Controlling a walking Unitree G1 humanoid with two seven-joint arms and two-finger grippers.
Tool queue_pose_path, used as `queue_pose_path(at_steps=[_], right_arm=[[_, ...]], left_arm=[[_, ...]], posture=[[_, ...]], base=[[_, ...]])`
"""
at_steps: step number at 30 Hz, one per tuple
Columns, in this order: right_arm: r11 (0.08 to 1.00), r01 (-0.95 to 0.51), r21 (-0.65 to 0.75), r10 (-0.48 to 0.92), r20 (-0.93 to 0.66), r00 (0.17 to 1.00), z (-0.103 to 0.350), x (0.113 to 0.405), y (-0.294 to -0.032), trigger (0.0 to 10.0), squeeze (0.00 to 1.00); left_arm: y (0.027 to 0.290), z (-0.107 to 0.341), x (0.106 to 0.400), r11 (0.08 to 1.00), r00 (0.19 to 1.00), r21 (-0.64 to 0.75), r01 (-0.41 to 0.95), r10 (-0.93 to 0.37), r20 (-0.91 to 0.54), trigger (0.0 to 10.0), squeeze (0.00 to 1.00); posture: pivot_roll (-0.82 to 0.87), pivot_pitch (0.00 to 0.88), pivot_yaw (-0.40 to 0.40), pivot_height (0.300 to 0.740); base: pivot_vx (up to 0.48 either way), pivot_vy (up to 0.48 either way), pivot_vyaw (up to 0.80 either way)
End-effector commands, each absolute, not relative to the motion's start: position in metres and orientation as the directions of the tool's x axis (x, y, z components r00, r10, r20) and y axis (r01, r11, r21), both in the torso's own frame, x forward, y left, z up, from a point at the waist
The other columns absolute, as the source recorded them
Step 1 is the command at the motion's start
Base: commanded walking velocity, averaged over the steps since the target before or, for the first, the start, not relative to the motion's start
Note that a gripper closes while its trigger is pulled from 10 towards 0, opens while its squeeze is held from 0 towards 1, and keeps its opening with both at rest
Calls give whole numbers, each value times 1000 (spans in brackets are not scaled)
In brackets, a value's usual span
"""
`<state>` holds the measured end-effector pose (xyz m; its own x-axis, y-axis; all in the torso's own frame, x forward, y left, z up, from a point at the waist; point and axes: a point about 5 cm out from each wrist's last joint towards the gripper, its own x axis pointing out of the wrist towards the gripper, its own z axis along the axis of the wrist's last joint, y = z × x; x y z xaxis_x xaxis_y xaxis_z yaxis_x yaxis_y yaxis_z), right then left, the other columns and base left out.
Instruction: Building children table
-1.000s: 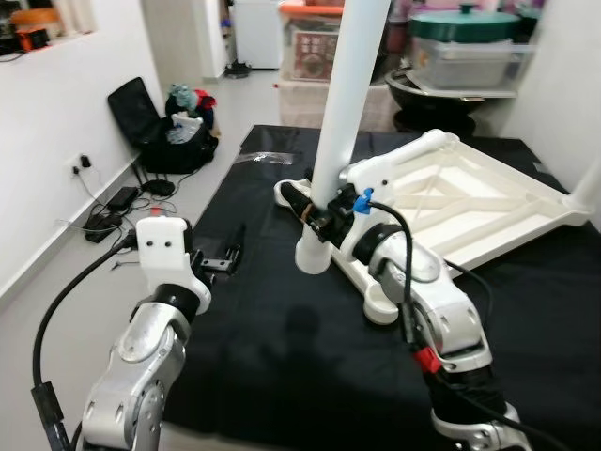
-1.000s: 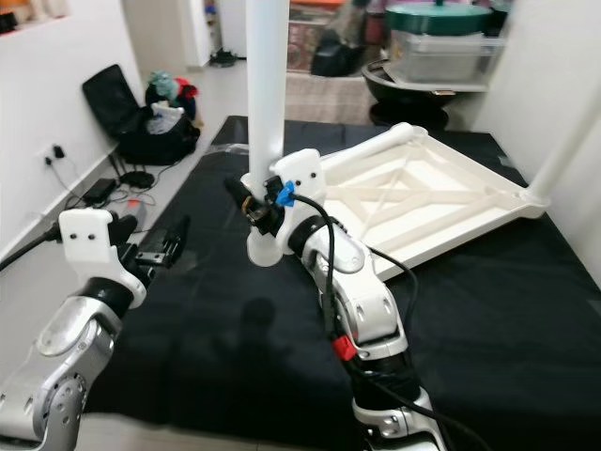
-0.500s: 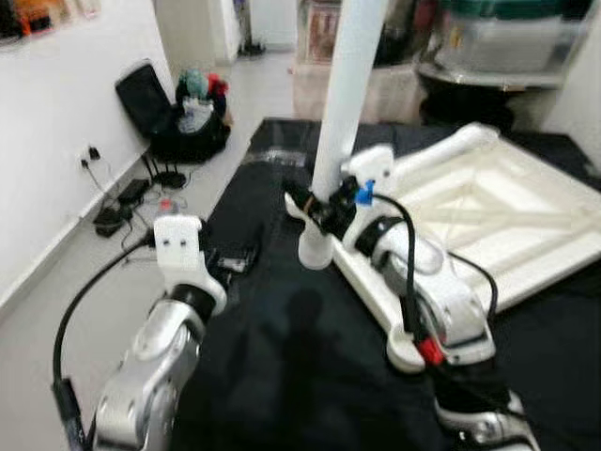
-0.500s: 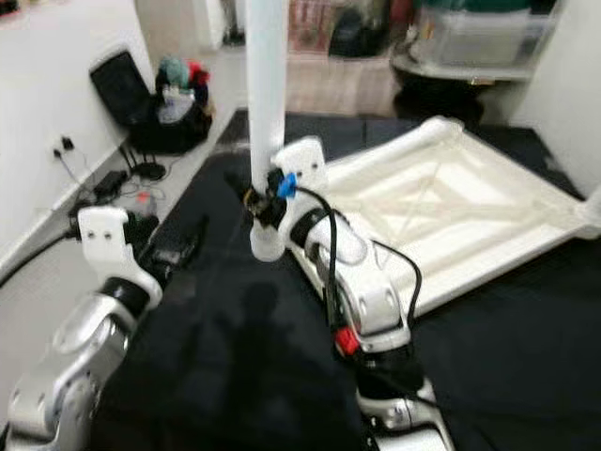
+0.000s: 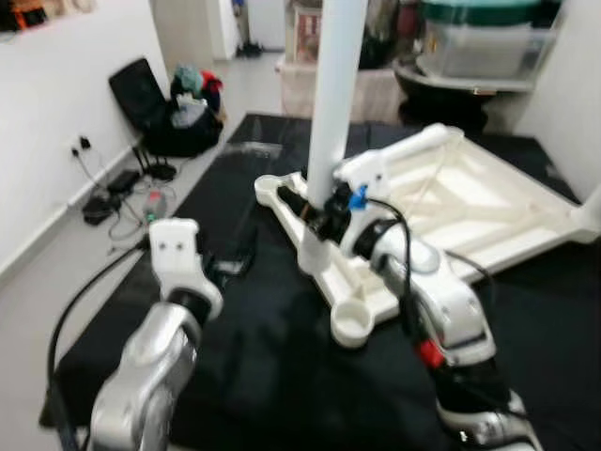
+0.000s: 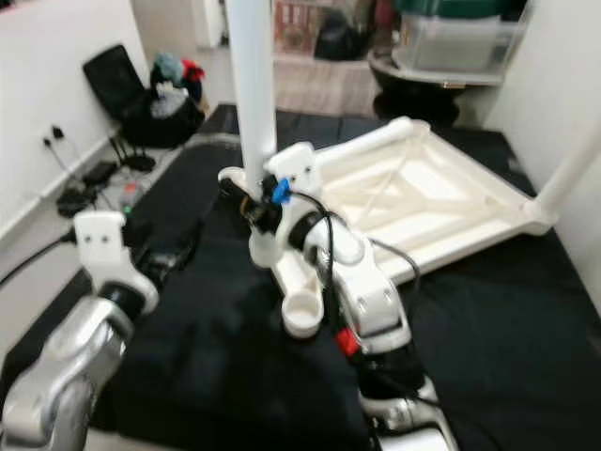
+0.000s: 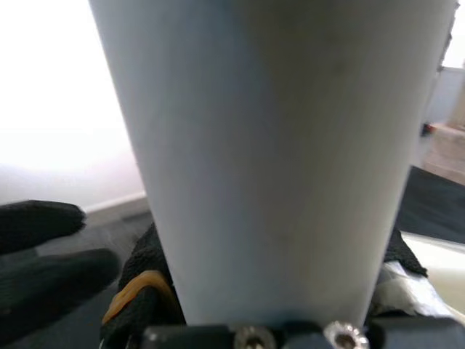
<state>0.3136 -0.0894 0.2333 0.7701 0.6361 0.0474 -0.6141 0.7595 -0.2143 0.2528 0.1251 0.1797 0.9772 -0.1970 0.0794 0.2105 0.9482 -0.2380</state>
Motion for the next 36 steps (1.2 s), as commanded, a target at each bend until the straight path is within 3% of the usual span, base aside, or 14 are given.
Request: queue_pose_path(at_steps=[1, 7, 8, 9, 11, 15, 17, 18, 20, 24, 30, 32, 36], right_arm=[[747, -627, -221, 651, 50, 757, 237, 314, -86, 10000, 0], [722, -655, -221, 676, 25, 737, 238, 315, -86, 10000, 0], [674, -714, -188, 727, -3, 687, 240, 317, -88, 10000, 0], [674, -714, -188, 727, -3, 687, 240, 317, -88, 10000, 0], [618, -773, -144, 779, -16, 627, 248, 318, -95, 10000, 0], [555, -822, -129, 827, -23, 562, 259, 321, -107, 10000, 0], [466, -877, -114, 879, -48, 474, 272, 325, -129, 10000, 0], [466, -877, -114, 879, -48, 474, 272, 325, -129, 10000, 0], [360, -929, -86, 926, -89, 368, 279, 324, -148, 10000, 0], [301, -952, -57, 944, -124, 306, 279, 328, -160, 10000, 0], [272, -961, -48, 952, -130, 276, 286, 332, -159, 10000, 0], [203, -979, -24, 972, -112, 205, 287, 329, -159, 10000, 0], [160, -987, -12, 983, -95, 160, 288, 327, -159, 10000, 0]], left_arm=[[129, 172, 251, 957, 984, -228, 178, -176, 30, 10000, 0], [130, 164, 245, 966, 979, -165, 201, -203, 3, 10000, 0], [129, 159, 235, 947, 951, -91, 309, -310, 1, 10000, 0], [129, 159, 235, 947, 951, -91, 309, -310, 1, 10000, 0], [124, 159, 220, 882, 883, -53, 469, -469, -1, 10000, 0], [119, 158, 201, 797, 797, -12, 604, -604, -23, 10000, 0], [115, 152, 178, 724, 726, 56, 688, -685, -63, 10000, 0], [115, 152, 178, 724, 726, 56, 688, -685, -63, 10000, 0], [111, 148, 162, 701, 707, 101, 706, -704, -58, 10000, 0], [109, 153, 155, 693, 701, 135, 708, -713, -16, 10000, 0], [117, 165, 147, 723, 731, 158, 673, -683, 10, 10000, 0], [122, 166, 148, 756, 771, 220, 617, -637, 28, 10000, 0], [125, 166, 148, 772, 794, 270, 576, -607, 41, 10000, 0]], posture=[[-7, 44, -3, 740], [-3, 57, 2, 740], [-1, 68, 2, 740], [-1, 68, 2, 740], [4, 87, -1, 740], [14, 104, -6, 740], [26, 137, -15, 740], [26, 137, -15, 740], [26, 171, -21, 740], [24, 218, -23, 740], [14, 264, -12, 740], [11, 293, -8, 740], [13, 298, -8, 740]], base=[[0, 0, 0], [0, 0, 0], [0, 0, 0], [0, 0, 0], [0, 0, 0], [0, 0, 0], [0, 0, 0], [0, 0, 0], [0, 0, 0], [0, 0, 0], [0, 0, 0], [0, 0, 0], [0, 0, 0]])
